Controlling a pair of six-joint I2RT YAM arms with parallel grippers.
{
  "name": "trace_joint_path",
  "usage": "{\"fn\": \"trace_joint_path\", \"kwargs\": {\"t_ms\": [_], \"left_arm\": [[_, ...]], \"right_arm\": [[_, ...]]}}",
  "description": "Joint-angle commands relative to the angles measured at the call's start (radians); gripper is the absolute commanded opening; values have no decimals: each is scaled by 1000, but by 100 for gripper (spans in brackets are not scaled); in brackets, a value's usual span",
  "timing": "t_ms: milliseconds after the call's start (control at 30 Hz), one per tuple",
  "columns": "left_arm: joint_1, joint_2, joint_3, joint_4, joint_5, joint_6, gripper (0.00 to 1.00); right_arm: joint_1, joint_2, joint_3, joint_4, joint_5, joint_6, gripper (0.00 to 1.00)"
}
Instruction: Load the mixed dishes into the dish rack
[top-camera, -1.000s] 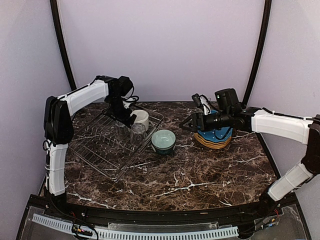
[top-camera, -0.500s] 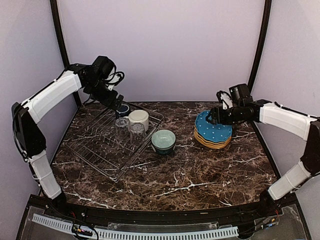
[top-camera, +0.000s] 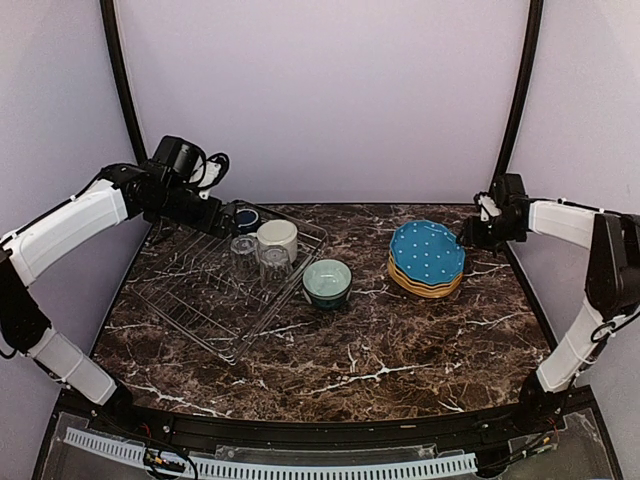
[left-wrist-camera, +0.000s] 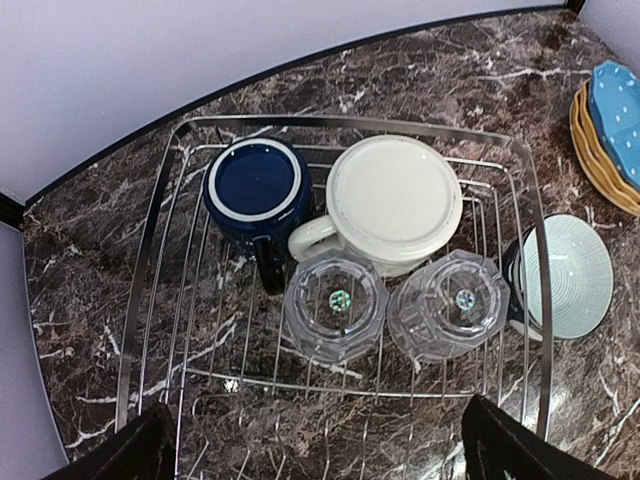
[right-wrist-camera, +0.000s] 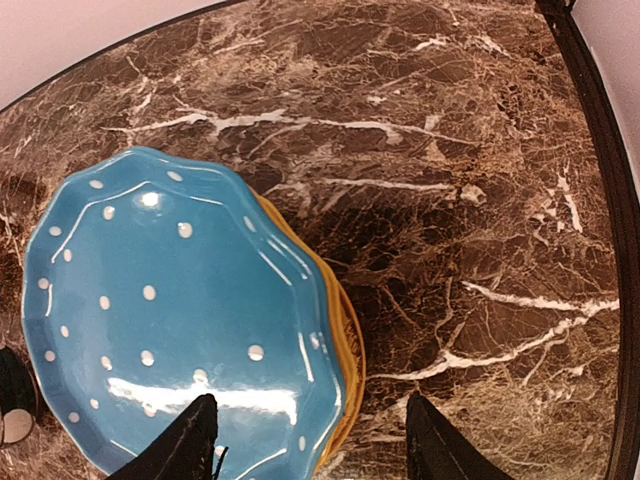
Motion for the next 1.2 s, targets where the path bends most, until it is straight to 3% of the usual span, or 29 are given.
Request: {"fn": "trace_joint_path", "kwargs": {"t_ms": [0, 667, 1033, 1167], "left_arm": [[5, -82, -59, 126, 38, -48, 99], [5, -48, -71, 115, 71, -33, 99], [5, -37, -75, 110, 77, -40, 99], [5, -37, -74, 111, 82, -40, 99]], "right_arm": [[-34, 56, 31, 1, -90, -44, 57], [-48, 234, 115, 32, -163, -189, 20], [-48, 136, 26, 47, -206, -169, 1], [-48, 93, 0, 42, -229, -153, 0]]}}
